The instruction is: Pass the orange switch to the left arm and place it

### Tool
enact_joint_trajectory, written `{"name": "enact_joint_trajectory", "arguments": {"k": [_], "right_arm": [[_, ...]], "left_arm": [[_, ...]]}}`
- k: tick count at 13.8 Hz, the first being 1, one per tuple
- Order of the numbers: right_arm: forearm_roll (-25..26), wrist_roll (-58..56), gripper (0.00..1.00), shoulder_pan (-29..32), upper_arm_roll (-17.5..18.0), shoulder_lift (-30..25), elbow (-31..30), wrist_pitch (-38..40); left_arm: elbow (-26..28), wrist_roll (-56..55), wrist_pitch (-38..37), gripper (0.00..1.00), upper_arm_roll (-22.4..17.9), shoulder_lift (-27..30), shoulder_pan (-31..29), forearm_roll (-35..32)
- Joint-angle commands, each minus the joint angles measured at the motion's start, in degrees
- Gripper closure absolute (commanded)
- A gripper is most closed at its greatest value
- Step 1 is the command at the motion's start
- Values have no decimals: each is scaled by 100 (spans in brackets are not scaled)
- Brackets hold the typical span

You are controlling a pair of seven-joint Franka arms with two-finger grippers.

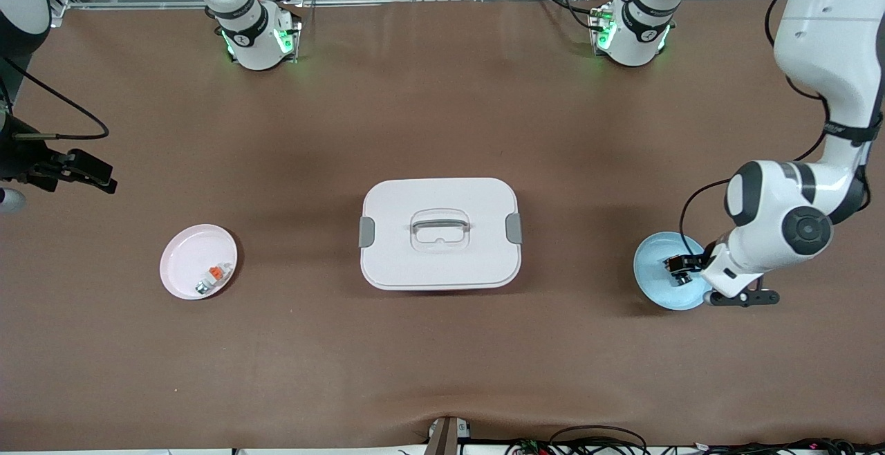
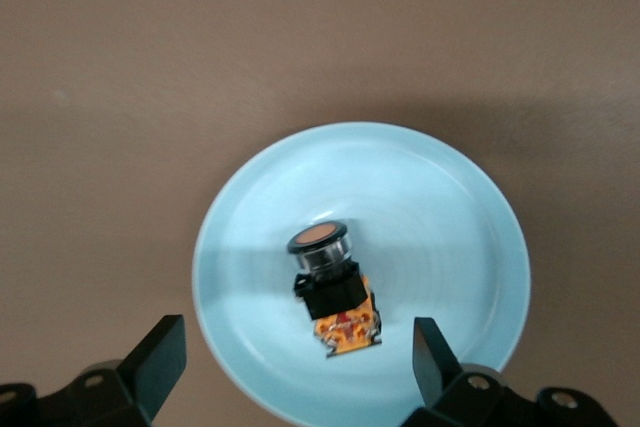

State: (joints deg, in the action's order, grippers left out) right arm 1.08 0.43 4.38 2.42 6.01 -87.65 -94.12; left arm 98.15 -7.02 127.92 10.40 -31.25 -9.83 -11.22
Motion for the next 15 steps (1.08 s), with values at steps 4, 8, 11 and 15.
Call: {"name": "enact_joint_trajectory", "arguments": {"k": [4,8,11,15], "right_arm": [[41,-87,0,142,83,-57,169,385],[59,-26,0,142,74,-57,248,500],[41,-52,0,160,66,-65,433,500],[32,-79,0,151,65,-65,600,518]], "left_arm": [[-655,122,-1452,0,15,988,-71,68],[-920,131,-2139,0,6,1743,-318,77],[-912,122,-2797,0,-3,2333,-370,147],[-877,61,-3370,0,14,2834,-370,366]]}}
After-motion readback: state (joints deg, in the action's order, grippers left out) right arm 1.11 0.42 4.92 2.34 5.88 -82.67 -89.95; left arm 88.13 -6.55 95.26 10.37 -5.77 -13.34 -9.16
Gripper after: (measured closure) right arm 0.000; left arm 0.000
